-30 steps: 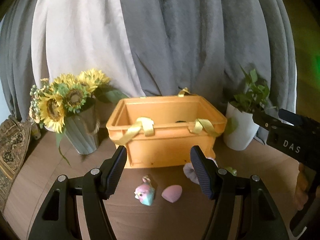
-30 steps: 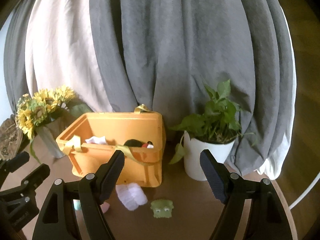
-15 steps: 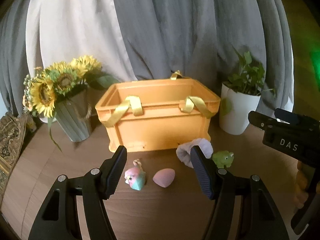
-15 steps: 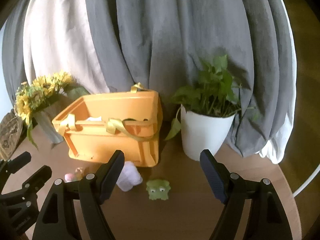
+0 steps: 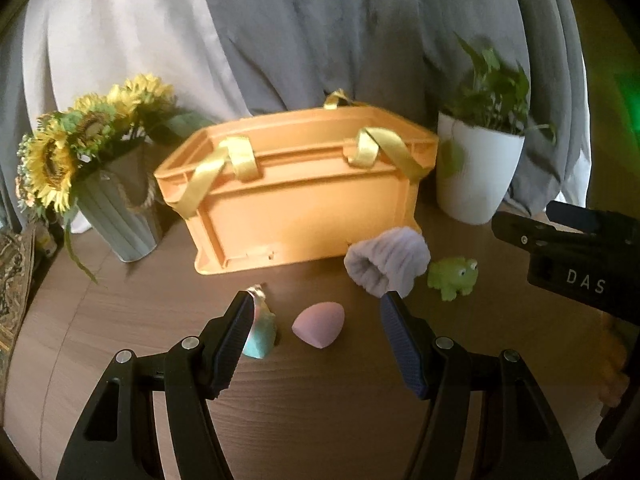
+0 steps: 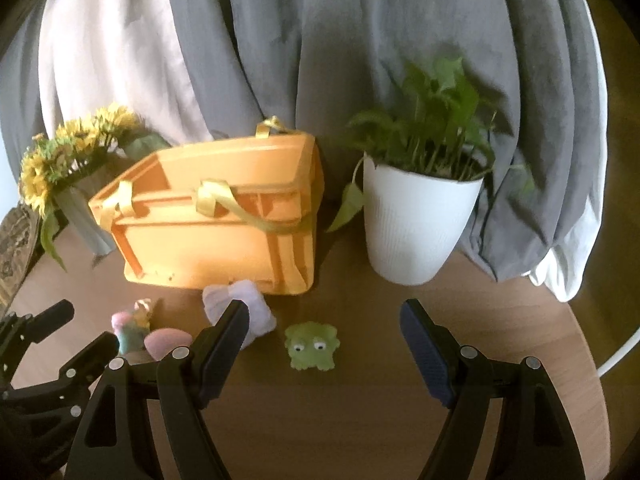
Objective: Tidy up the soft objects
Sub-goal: 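Lift both open tools out of the crate and lower toward the table, then grasp the pink sponge with the left tool while the right tool grasps the green frog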
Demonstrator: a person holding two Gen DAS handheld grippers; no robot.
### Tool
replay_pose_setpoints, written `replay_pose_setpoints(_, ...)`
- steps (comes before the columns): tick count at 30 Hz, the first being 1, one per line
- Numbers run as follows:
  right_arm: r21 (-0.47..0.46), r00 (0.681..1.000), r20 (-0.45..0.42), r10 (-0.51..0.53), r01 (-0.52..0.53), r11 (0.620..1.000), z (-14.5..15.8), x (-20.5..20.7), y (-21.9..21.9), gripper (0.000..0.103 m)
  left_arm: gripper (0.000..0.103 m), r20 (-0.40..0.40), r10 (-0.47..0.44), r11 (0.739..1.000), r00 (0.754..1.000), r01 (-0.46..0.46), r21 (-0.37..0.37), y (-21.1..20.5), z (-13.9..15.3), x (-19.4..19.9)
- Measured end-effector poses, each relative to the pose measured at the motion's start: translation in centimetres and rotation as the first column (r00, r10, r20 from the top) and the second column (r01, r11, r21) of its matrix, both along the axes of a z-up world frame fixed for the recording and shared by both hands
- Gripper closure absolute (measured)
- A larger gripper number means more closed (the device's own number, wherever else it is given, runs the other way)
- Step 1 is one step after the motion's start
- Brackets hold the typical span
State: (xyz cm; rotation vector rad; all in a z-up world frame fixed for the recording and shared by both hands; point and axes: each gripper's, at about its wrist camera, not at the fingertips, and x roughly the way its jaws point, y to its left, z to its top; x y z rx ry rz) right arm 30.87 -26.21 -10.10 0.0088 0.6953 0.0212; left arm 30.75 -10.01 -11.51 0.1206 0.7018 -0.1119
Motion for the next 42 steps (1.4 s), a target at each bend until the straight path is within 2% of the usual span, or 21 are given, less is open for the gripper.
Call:
replay_pose_setpoints(16, -0.002, 0.991, -0.135, 0.013, -0.013, 1.0, -4.6, 2.3, 0.4, 0.025, 0.041, -0.101, -0.042, 0.999, 0.994, 0.045, 0.03, -0.4, -3.9, 2.9)
replay_pose_setpoints(24, -0.015, 0.986, -0.169, 0.009, -0.012, 1.0, -6.2, 3.4, 0.5, 0.026, 0.042, -0.136, -0.058, 0.997, 0.989, 0.065, 0.043, -0.5, -5.5, 4.5)
replay_pose_setpoints(34, -0.006, 0.98, -0.2, 0.014, -0.015, 1.0, -7.5, 4.9, 0.9, 0.033, 0.044, -0.189, -0.06, 0.998, 0.98, 0.066, 0.024, -0.5, -7.2, 6.2)
replay_pose_setpoints(37, -0.007, 0.978, -0.209, 0.013, -0.015, 1.0, -7.9, 5.4, 1.0, 0.036, 0.05, -0.205, -0.06, 0.998, 0.977, 0.066, 0.021, -0.5, -7.6, 6.6)
replay_pose_setpoints(42, 0.003, 0.973, -0.23, 0.02, -0.02, 1.0, -8.6, 6.0, 0.9, 0.046, 0.054, -0.202, -0.052, 0.998, 0.978, 0.059, 0.027, -0.8, -7.8, 6.7)
